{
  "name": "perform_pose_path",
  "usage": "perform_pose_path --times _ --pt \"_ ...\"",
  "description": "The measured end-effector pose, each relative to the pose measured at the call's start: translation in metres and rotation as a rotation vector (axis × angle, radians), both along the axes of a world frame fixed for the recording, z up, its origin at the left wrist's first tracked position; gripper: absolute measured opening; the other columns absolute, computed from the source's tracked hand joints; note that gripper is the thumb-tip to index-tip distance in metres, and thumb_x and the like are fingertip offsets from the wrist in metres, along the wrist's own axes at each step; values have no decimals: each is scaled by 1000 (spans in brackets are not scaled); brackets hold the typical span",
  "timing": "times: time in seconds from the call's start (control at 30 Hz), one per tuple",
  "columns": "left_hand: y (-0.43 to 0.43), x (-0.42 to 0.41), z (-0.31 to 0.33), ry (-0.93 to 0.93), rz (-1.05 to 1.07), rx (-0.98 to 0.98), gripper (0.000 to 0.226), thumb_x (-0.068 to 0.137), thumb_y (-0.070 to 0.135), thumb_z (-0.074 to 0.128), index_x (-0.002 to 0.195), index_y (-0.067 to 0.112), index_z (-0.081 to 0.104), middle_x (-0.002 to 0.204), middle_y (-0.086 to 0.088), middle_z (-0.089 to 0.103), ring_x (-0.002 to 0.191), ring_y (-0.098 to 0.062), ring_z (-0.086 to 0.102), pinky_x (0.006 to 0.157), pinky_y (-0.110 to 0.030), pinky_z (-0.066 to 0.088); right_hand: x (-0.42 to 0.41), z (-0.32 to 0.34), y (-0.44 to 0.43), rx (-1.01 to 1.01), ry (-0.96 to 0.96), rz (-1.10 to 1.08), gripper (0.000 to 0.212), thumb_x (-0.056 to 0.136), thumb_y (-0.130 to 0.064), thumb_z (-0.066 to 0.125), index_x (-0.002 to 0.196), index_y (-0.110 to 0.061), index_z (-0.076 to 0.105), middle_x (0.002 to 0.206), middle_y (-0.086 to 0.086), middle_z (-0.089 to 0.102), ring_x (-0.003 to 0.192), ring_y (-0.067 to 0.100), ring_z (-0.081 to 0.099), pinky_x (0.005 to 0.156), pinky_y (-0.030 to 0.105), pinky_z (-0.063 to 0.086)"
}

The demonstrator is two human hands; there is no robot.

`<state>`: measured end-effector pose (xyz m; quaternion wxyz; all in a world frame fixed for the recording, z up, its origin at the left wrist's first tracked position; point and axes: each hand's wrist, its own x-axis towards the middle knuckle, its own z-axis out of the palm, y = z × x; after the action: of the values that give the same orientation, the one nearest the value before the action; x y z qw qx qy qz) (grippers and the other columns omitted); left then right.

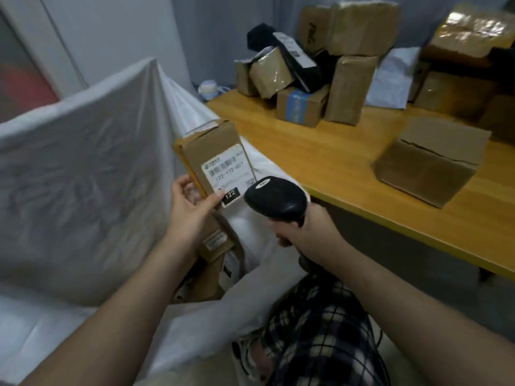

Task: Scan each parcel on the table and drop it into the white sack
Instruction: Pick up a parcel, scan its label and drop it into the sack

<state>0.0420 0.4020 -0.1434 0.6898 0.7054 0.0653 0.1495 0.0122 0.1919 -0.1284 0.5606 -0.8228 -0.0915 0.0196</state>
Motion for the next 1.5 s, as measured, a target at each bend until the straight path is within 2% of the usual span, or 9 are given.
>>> perform_pose_path --times 0.2,0.33,0.53,0.7,1.03,1.13,1.27,1.4,1.5 --pt "50 -18 -70 334 152 86 60 82 10 72 124 21 30 125 -6 56 106 -16 60 94 -40 52 27 -48 44 -325 23 214 27 81 -33 74 100 -14 69 92 3 72 85 14 65 77 36 53" --pt "55 -30 -86 528 -6 345 66 87 22 68 141 14 31 123 3 50 102 -12 51 63 -11 44 32 -71 45 -356 22 87 28 84 -27 73 63 -20 57 58 -7 56 54 2 54 50 14 40" --pt "37 -22 -72 672 -219 793 71 86 51 63 137 7 38 125 -1 52 97 -15 48 73 -21 38 24 -66 32 -496 -46 41 41 86 -24 66 55 -22 39 51 -6 43 49 8 43 43 18 27" --pt "1 -19 -38 477 -25 977 88 85 63 53 149 12 21 149 -13 24 134 -34 31 104 -42 34 6 -42 4 -399 -65 -81 41 82 -25 71 56 -25 39 51 -7 44 51 8 45 49 21 30" --pt "-151 -15 50 -171 -268 841 70 92 44 57 148 14 27 141 -9 31 132 -24 30 105 -32 28 -53 18 -141 109 -291 -572 51 81 -33 74 75 13 52 64 33 53 64 44 60 63 53 51" --pt "-211 -11 62 -221 -400 902 71 92 49 54 148 16 26 140 -8 30 132 -25 30 106 -34 30 -72 36 -186 257 -378 -741 38 75 -42 70 77 -6 57 64 24 52 58 33 57 58 41 48" --pt "-276 0 81 -220 -450 964 87 84 66 53 150 21 20 149 -9 19 138 -32 21 111 -42 27 -79 40 -235 466 -275 -812 5 91 -18 65 87 -18 62 59 6 52 44 16 56 51 31 50" --pt "-311 17 92 -128 -406 1032 107 70 79 56 152 29 9 159 -9 1 145 -34 6 116 -48 17 -82 30 -253 576 -153 -827 10 91 -20 63 83 -14 62 53 6 54 41 19 54 53 32 50" --pt "-320 28 87 -73 -422 1048 99 70 74 62 148 27 21 154 -11 11 140 -37 16 111 -46 27 -76 26 -251 562 -141 -831 18 91 -19 65 74 -11 63 51 5 55 40 18 54 53 32 50"
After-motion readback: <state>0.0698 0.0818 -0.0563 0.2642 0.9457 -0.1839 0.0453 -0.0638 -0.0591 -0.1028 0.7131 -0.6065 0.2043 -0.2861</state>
